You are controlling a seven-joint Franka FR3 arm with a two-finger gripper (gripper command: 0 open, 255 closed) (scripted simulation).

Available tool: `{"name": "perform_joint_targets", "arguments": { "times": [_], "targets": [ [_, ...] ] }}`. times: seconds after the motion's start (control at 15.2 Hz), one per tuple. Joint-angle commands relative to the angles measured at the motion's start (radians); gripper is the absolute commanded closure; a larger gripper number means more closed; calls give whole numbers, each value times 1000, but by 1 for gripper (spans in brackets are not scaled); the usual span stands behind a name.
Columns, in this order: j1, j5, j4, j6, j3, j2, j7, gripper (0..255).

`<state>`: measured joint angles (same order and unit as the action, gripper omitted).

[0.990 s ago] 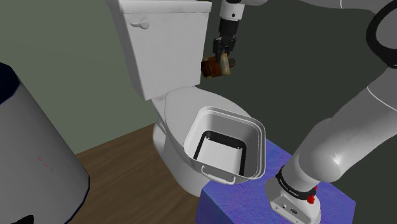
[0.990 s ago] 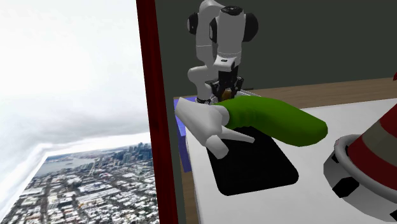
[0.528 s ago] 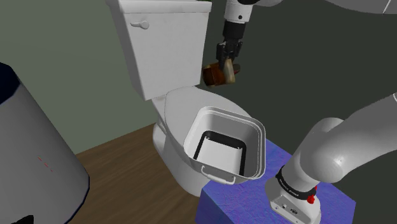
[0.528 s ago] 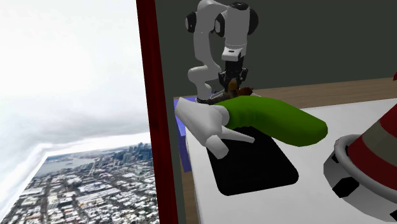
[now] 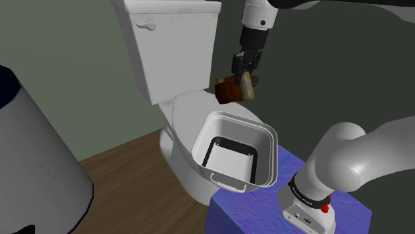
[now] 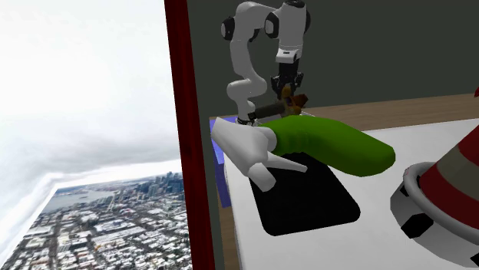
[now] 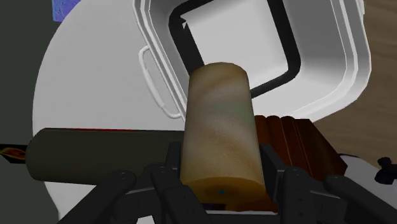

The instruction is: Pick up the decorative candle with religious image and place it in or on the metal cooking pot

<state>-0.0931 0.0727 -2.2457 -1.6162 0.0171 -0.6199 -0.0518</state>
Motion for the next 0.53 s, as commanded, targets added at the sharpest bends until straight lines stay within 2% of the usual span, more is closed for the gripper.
{"name": "perform_joint_targets", "arguments": {
  "times": [0.0,0.46],
  "targets": [
    [-15,21,-34,16,33,-54,-41,255],
    [-70,109,-109,92,143,-219,-177,255]
  ]
}}
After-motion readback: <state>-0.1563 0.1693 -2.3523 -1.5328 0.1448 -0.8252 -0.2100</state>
